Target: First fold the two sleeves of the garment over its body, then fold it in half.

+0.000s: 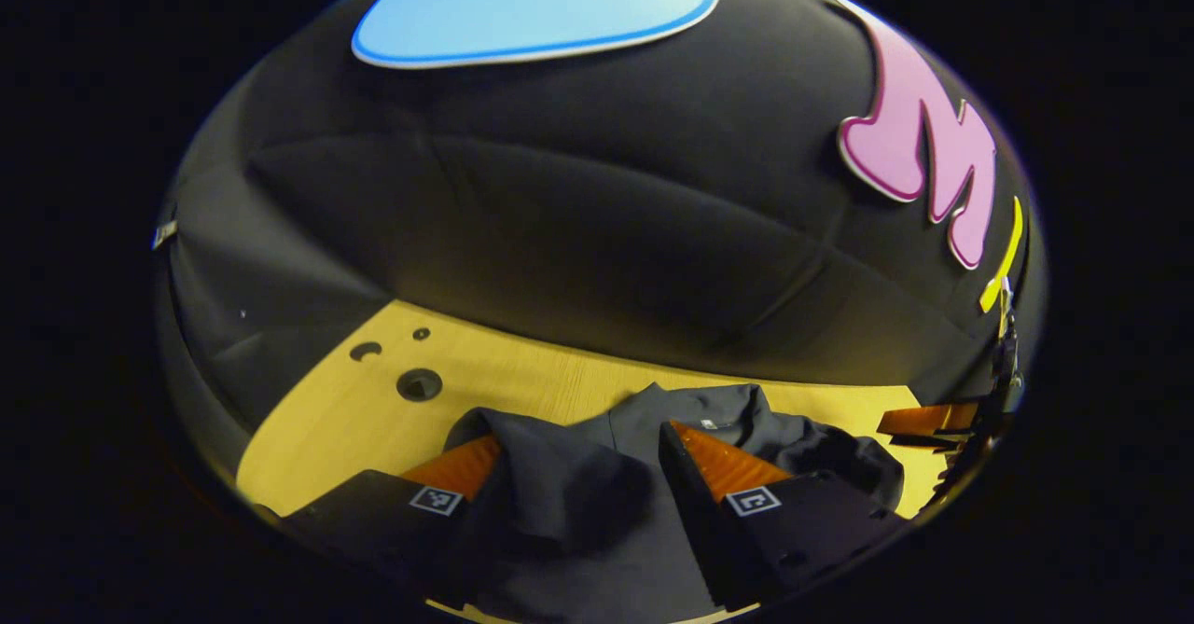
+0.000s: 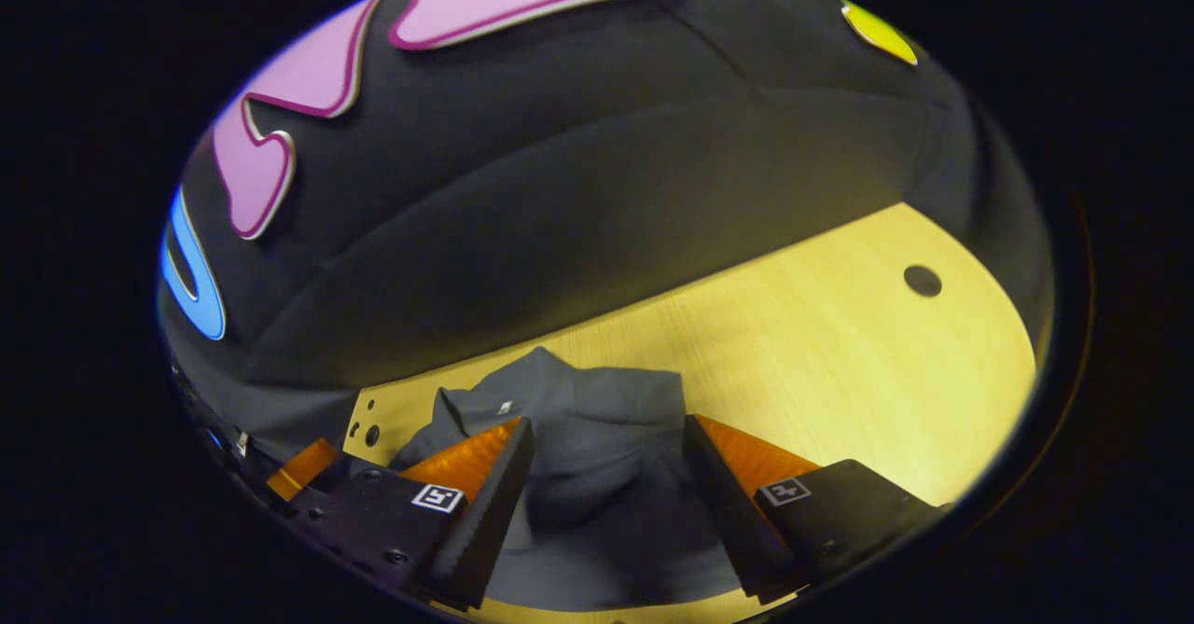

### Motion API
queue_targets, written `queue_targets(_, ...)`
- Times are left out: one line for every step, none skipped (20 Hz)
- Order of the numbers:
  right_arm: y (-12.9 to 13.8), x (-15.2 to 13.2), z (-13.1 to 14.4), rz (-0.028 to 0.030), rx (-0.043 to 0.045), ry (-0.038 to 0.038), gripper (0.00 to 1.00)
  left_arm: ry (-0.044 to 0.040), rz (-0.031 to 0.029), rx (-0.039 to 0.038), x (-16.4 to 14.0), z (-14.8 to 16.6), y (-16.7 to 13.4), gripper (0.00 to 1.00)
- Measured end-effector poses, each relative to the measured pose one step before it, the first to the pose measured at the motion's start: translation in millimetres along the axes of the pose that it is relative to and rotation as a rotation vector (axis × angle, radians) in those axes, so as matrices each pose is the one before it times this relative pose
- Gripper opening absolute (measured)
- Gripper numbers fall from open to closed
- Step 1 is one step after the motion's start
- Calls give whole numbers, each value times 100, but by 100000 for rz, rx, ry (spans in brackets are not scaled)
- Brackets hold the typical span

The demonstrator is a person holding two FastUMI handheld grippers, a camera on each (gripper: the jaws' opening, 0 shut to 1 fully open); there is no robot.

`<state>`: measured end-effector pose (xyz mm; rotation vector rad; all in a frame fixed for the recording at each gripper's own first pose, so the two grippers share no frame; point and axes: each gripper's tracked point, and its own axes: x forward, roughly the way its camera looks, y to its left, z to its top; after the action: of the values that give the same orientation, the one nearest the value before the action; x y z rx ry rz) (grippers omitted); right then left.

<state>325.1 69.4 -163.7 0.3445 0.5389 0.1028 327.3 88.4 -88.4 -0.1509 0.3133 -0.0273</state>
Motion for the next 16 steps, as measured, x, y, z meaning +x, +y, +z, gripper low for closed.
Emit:
queue_targets(-3, -1016, 535, 752, -959, -1296, 98, -1477, 192, 1003, -908, 788, -213, 89)
queue_targets(-184, -989, 491, 394, -947, -1002, 99, -1310, 690, 721, -1070, 716, -80, 94)
queue_targets(-167, -1011, 523, 384, -1657, -1440, 98, -1404, 1116, 880, -1014, 756, 10, 94)
queue_targets(-166, -978, 431, 346, -1957, -1224, 99, -1214, 328, 1161, -925, 670, 117, 94)
queue_targets(-138, -1057, 365, 594, -1512, -1028, 99, -263, 891, 1335, -836, 577, 121, 95)
queue_targets(-49, -953, 195, 909, -614, -350, 99, -398, 1861, 1544, -990, 410, 389, 96)
queue_targets(270, -1015, 229, 1113, -312, -538, 99, -254, 2067, 1273, -990, 435, 418, 96)
queue_targets(2, -992, 238, 875, -483, -723, 99, -480, 2224, 348, -1159, 390, 335, 96)
queue_targets(12, -1193, 405, 701, -679, -1227, 99, -808, 1868, -473, -1186, 602, 68, 96)
queue_targets(45, -1022, 458, 819, -1337, -1892, 99, -1655, 902, -672, -1441, 645, -167, 96)
queue_targets(208, -864, 432, 637, -1966, -2119, 99, -2382, 901, -403, -1559, 802, -192, 96)
queue_targets(61, -1314, 541, 89, -2556, -2276, 99, -2356, 828, 343, -1747, 676, -12, 96)
queue_targets(-46, -1295, 327, 208, -1804, -1581, 99, -2299, 1421, 454, -1722, 653, 37, 96)
queue_targets(90, -1428, 206, 212, -782, -992, 98, -2104, 926, -224, -1720, 528, -69, 96)
queue_targets(361, -1420, 178, 521, 133, -909, 99, -1559, -47, -828, -1748, 411, -283, 96)
queue_targets(230, -1116, 15, 80, 390, -1170, 99, -1089, -320, -1150, -1997, -326, 68, 96)
